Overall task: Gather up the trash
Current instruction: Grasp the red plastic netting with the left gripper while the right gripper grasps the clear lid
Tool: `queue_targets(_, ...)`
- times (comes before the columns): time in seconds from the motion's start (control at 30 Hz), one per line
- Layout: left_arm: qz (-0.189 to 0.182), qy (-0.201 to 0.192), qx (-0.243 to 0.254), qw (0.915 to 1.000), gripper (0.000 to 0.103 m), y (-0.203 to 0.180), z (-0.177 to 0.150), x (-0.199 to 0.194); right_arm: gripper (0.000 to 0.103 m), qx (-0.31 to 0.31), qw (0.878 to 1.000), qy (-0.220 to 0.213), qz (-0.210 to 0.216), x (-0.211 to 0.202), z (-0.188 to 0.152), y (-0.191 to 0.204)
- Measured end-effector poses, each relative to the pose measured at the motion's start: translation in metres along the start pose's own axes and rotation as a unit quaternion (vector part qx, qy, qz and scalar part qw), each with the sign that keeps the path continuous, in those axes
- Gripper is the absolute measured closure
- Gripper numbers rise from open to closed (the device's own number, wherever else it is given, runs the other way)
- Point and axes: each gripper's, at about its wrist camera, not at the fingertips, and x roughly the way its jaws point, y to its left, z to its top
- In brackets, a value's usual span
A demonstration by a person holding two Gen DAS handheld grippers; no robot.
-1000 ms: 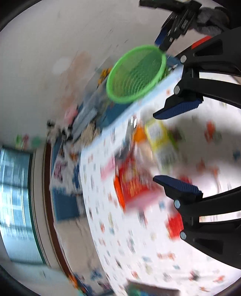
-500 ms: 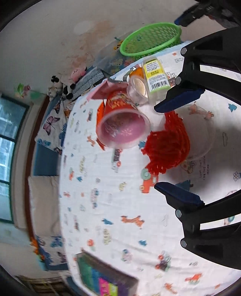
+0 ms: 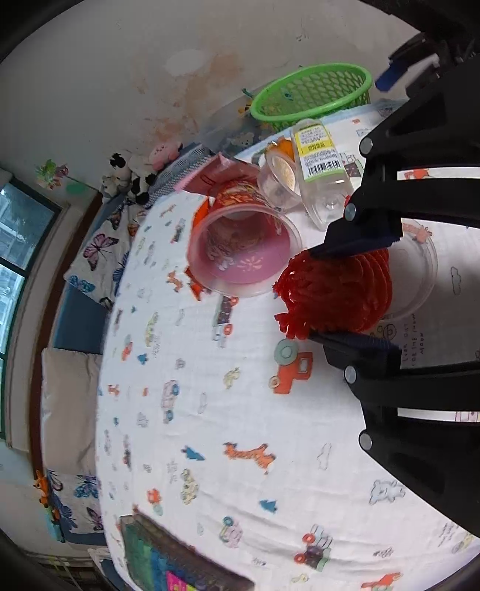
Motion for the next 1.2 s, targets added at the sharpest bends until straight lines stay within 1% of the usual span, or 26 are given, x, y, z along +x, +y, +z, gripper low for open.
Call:
queue_targets(0.13, -0.004, -0.019, -0.003, 0.9998, 0.069, 0.006, 0.006, -0.019, 0.026, -0.022, 0.999, 0.015, 0.020, 0.015, -0.002, 0.026)
queue_targets(0.2, -0.001, -0.030, 0.001, 0.9995, 0.069, 0.009, 0.010, -0.030, 0.016, -0.032, 0.999, 0.020, 0.031, 0.024, -0.002, 0.040)
queue_targets(0.3, 0.007, -0.045, 0.005, 0.9989, 0.069, 0.014, 0.013, -0.044, 0.016, -0.042, 0.997, 0.028, 0.053, 0.035, 0.000, 0.056)
queue_targets(0.43, 0.016, -0.052, 0.004, 0.9985, 0.069, 0.024, 0.014, -0.054, 0.016, -0.045, 0.995, 0.048, 0.079, 0.056, 0.003, 0.074)
queue_targets(0.53, 0.016, -0.054, -0.003, 0.9984, 0.069, 0.034, 0.012, -0.060, 0.016, -0.051, 0.993, 0.061, 0.088, 0.071, 0.004, 0.085)
queue_targets(0.6, 0.017, -0.057, -0.008, 0.9982, 0.069, 0.041, 0.013, -0.063, 0.016, -0.054, 0.992, 0.072, 0.087, 0.083, 0.005, 0.092)
queue_targets(0.77, 0.019, -0.062, -0.014, 0.9978, 0.069, 0.051, 0.014, -0.069, 0.016, -0.063, 0.991, 0.084, 0.083, 0.102, 0.008, 0.102)
queue_targets(0.83, 0.019, -0.065, -0.017, 0.9976, 0.069, 0.053, 0.014, -0.070, 0.016, -0.072, 0.991, 0.089, 0.073, 0.110, 0.009, 0.106)
queue_targets(1.17, 0.020, -0.065, -0.030, 0.9972, 0.069, 0.068, 0.012, -0.072, 0.011, -0.092, 0.991, 0.085, 0.035, 0.130, 0.019, 0.124)
queue_targets(1.2, 0.020, -0.065, -0.031, 0.9972, 0.069, 0.069, 0.012, -0.072, 0.009, -0.094, 0.991, 0.085, 0.032, 0.132, 0.019, 0.126)
